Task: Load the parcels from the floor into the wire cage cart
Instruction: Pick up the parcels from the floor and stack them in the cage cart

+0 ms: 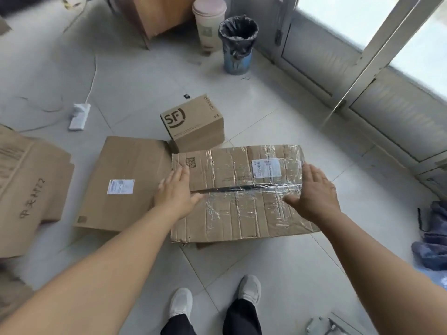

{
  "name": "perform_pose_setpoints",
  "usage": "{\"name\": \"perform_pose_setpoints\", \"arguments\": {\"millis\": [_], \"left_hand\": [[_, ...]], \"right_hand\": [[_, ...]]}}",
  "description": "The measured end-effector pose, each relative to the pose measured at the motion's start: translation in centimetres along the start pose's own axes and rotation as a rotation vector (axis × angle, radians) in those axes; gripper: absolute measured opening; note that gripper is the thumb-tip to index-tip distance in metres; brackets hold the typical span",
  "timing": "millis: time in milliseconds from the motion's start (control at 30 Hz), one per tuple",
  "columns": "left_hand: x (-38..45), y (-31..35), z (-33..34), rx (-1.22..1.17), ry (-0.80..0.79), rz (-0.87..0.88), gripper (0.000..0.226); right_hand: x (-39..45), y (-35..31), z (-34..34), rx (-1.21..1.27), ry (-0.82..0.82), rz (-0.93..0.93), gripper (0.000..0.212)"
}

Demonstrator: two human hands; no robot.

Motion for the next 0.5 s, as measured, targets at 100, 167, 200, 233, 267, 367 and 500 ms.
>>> {"name": "perform_pose_setpoints", "arguments": {"millis": [100,167,200,233,267,367,500], "left_hand": [[1.4,-0.5,3.1,0.023,-0.022,-0.063,0.087],[2.2,-0.9,5.1,0.033,-0.035,-0.099,0.087],[2.5,-1.2,6.1,0.037,-0.04,-0.117,0.087],[2.9,-1.4,7.1,0.037,-0.045,-0.135,0.087],[3.2,-1.7,8.2,0.035,-0.055,-0.154,0.087],[3.9,-2.8,11.2,0.027,-0.089,-0.205,0.087],[4.8,-4.1,14.6,-0.015,-0.117,-0.308,0.089]], "right_hand": [[2.7,1.3,2.9,-0.009,-0.01,-0.033,0.105],[4.1,2.2,5.0,-0.005,-0.011,-0.047,0.106],[4.7,2.7,6.0,0.0,-0.014,-0.047,0.107],[5.3,3.3,7.1,0.002,-0.021,-0.043,0.107],[5.9,3.8,8.2,0.002,-0.03,-0.04,0.107],[7.4,5.4,11.3,-0.017,-0.055,-0.026,0.107],[9.0,7.4,14.8,-0.02,-0.103,0.028,0.108]]}}
Point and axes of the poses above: each hand's wrist, its own x-axis towards the middle knuckle, its own z-axis out of the palm, y = z × x, the point moved 2 cm from there along x, towards the middle knuckle, and after that the axes turned 13 degrees about y, right-handed, at the moved point
